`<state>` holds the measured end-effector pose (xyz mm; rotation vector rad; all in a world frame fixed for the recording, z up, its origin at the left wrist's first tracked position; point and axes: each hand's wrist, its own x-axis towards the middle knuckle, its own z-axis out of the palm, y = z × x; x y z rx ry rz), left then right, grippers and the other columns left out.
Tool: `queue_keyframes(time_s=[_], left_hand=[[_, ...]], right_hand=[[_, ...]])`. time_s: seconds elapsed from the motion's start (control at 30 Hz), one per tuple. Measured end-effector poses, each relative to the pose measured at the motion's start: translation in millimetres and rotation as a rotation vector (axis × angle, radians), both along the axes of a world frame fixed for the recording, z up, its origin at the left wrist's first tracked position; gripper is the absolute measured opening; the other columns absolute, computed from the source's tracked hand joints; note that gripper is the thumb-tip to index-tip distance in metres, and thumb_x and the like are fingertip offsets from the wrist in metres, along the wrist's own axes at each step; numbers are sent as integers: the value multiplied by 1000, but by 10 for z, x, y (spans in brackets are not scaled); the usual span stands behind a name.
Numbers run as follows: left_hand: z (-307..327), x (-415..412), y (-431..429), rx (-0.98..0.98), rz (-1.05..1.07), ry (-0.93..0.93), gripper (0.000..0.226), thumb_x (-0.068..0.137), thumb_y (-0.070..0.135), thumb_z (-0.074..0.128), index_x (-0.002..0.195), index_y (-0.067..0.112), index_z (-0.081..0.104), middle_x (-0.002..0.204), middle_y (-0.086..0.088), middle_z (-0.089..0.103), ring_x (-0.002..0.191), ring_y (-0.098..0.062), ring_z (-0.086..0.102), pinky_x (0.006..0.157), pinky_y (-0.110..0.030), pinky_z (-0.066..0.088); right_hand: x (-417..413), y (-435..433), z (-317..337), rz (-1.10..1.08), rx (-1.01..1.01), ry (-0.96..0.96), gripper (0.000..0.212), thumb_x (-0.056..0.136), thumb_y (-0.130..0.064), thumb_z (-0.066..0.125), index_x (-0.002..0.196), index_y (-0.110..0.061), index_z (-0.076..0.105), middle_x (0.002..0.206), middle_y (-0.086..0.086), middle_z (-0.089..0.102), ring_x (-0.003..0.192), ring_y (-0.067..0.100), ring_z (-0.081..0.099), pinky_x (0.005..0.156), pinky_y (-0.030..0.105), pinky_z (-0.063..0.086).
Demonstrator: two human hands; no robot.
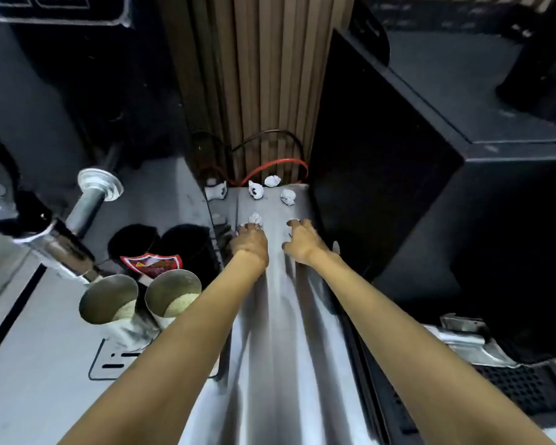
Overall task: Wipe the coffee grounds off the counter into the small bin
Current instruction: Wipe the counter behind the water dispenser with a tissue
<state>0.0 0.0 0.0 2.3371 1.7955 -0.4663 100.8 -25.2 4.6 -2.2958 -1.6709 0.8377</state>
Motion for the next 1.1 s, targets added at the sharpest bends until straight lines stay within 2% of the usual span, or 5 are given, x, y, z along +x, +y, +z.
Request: queue_keyframes(time_s=[0.13,0.5,0.77,0.87,1.1], left_hand=[[-171,59,193,-27,6,86,68,91,3,52,149,8,16,157,-13,8,145,-33,10,108,-38,37],[-213,74,159,66,-56,76,43,93,-7,40,132,10,49,138,-9,48,128,-27,47,96,-33,48],[314,18,-199,-84,-10,-213,41,87,-1,48,127,7,56,131,-17,53,119,-31,54,93,-32,49],[515,22,-490,-160,-65,-269,43,84,-4,52,124,10,60,128,-14,58,118,-28,56,93,-30,49],[649,297,-1520,-263,-270,-224,43,77,-5,51,113,13,69,111,-10,68,68,-16,58,48,-17,44]], right_hand=[[-20,253,-168,-5,-20,-131,53,94,-13,44,144,-13,27,154,11,14,141,32,20,107,43,36],[9,177,-336,133,54,-467,38,92,-4,43,130,-10,47,135,13,44,124,33,46,90,38,47],[-15,-575,133,71,21,-272,39,89,-6,50,128,-5,45,127,18,56,120,35,54,106,39,38],[25,-1026,318,49,-39,-116,33,88,-9,55,120,-3,55,124,21,58,117,36,56,96,34,50],[226,-2297,437,43,-35,-80,35,86,-14,59,120,-5,56,123,18,58,112,35,56,84,34,49]])
